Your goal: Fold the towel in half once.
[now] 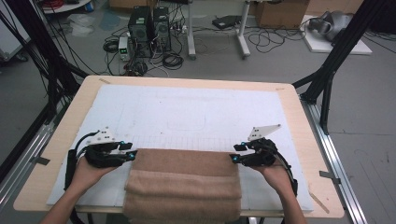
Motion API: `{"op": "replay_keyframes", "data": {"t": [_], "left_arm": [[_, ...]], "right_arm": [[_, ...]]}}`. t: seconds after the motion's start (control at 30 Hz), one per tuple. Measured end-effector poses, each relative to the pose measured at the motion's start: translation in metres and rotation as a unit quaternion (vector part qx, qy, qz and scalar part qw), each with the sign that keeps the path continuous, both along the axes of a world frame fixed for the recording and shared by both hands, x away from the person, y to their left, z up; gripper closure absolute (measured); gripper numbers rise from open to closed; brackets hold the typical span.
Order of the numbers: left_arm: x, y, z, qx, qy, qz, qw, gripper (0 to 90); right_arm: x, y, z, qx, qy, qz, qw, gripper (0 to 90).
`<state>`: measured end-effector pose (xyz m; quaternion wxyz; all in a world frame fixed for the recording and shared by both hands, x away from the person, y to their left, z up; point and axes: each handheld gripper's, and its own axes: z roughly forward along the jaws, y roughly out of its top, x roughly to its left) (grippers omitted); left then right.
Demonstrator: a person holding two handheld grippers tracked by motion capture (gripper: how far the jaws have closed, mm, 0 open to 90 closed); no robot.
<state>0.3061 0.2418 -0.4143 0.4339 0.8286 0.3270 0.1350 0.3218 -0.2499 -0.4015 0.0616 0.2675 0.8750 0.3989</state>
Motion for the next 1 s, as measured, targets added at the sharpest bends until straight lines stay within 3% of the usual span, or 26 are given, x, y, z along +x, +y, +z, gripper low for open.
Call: {"op": "replay_keyframes", "data": {"t": [0.07,0.23,0.43,0.53,0.6,0.67,0.7,0.77,0.83,1.0], "left_arm": [[0.006,-0.002,-0.006,0.011,-0.006,0.001,0.9999,54.3],[0.021,-0.005,-0.018,0.018,0.021,0.001,0.9996,48.2],[0.025,-0.006,-0.028,0.031,0.048,-0.002,0.9984,49.3],[0.024,-0.007,-0.029,0.026,0.05,-0.018,0.9982,58.7],[0.023,-0.008,-0.028,0.029,0.049,-0.024,0.9981,66.1],[0.022,-0.009,-0.028,0.03,0.042,-0.028,0.9983,73.2],[0.021,-0.01,-0.027,0.031,0.037,-0.027,0.9985,76.5],[0.019,-0.01,-0.026,0.035,0.029,-0.025,0.9986,81.6],[0.019,-0.01,-0.024,0.037,0.025,-0.019,0.9988,84.4],[0.031,-0.006,-0.02,0.012,0.027,0.01,0.9995,85.8]], "right_arm": [[0.007,0.002,-0.007,-0.011,0.005,-0.007,0.9999,47.8],[0.015,0.008,-0.015,-0.031,0.008,-0.013,0.9994,42.8],[0.021,0.011,-0.025,-0.049,0.023,-0.024,0.9982,41.6],[0.021,0.01,-0.035,-0.043,0.035,-0.019,0.9983,47.4],[0.019,0.008,-0.038,-0.032,0.027,-0.026,0.9988,51.2],[0.018,0.007,-0.039,-0.023,0.032,-0.027,0.9989,63.1],[0.019,0.007,-0.039,-0.013,0.044,-0.013,0.9988,72.5],[0.018,0.011,-0.037,-0.015,0.045,-0.002,0.9989,79.2],[0.018,0.013,-0.036,-0.023,0.037,0.005,0.999,81.1],[0.031,0.01,-0.034,-0.009,0.056,0.01,0.9984,84.2]]}}
